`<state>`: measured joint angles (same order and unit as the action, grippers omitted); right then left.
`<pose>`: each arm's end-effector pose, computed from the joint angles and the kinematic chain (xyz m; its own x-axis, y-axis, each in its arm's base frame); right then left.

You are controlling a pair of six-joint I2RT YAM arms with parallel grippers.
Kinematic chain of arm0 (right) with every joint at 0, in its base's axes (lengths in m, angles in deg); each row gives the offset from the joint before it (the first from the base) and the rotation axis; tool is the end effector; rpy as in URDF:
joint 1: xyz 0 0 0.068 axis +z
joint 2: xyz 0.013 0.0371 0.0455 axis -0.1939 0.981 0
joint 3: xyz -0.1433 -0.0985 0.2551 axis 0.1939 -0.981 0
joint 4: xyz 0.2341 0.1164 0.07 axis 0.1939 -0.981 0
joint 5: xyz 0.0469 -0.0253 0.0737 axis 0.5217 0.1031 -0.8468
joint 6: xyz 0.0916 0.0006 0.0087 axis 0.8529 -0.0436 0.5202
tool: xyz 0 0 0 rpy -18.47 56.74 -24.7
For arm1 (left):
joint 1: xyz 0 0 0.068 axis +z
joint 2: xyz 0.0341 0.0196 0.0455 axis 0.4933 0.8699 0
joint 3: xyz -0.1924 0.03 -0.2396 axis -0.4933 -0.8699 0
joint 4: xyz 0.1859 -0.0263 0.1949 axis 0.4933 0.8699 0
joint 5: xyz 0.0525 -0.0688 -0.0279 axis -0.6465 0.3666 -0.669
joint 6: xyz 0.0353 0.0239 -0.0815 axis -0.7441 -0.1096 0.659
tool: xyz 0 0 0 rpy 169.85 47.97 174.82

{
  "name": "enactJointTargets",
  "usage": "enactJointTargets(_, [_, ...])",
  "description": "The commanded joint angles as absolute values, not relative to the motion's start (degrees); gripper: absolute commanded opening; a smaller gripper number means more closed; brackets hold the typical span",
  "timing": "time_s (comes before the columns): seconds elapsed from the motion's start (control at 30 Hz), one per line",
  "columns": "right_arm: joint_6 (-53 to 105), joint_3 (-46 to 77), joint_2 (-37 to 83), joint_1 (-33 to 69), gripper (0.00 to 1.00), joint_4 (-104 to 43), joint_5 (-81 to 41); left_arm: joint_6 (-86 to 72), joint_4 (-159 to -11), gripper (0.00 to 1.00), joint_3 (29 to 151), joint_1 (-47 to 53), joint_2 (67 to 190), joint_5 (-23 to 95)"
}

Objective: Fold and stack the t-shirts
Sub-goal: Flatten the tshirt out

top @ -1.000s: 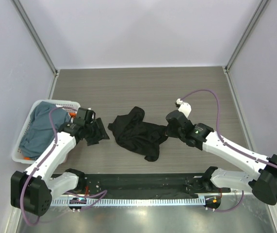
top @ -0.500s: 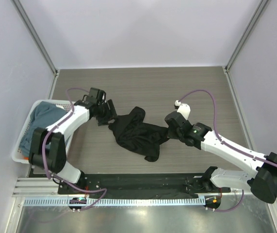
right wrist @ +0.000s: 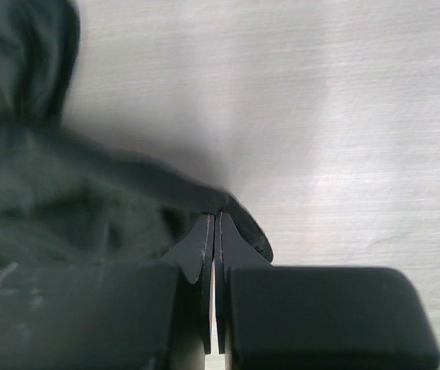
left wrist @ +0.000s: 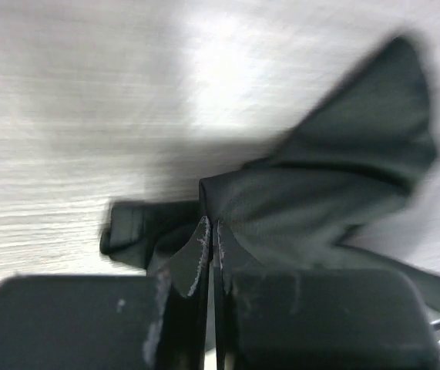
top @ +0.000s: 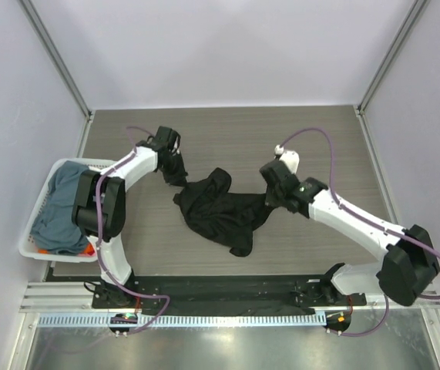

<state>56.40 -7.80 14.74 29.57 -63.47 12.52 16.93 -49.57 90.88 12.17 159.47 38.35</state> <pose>0.2332 0.1556 0.2483 -0.7343 0.0935 -0.6723 0.0448 0.9950 0.0894 0.3889 -0.1381 0.1675 -0.9278 -0.3011 -0.2201 -0.2077 0.9072 -0.3657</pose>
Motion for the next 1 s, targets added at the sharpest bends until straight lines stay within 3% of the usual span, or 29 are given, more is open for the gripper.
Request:
enactJointTargets(0.0, [52.2,0.4,18.9,21.5,0.01,-61.0,11.7,17.3,-45.5,0.00,102.3,12.0,155.7,33.6])
enactJointTargets(0.2, [46.0,26.1,26.6,9.4,0.01,-68.6,12.5,18.3,-35.4,0.00,121.8,12.0,152.9,31.4])
enactJointTargets(0.37, [42.8,39.4,26.2,8.2,0.01,-73.9,19.9,17.8,-36.1,0.00,115.0,12.0,142.9,28.0])
enactJointTargets(0.6, [45.6,22.9,16.2,8.2,0.01,-74.6,17.0,22.4,-43.8,0.02,86.7,11.1,127.6,35.1])
enactJointTargets(0.7, [46.5,14.8,13.3,8.2,0.01,-74.3,16.0,24.5,-46.2,0.15,75.9,10.0,122.9,36.3])
enactJointTargets(0.73, [46.7,12.6,12.9,8.2,0.01,-74.6,16.0,24.6,-46.4,0.27,73.9,9.8,122.4,36.6])
enactJointTargets(0.77, [47.2,11.8,12.4,8.2,0.01,-75.0,15.7,24.6,-46.2,0.31,71.8,9.9,121.5,36.8])
enactJointTargets(0.97, [49.2,4.5,8.6,8.2,0.01,-76.0,11.5,21.0,-41.7,0.50,77.0,9.8,123.1,30.7])
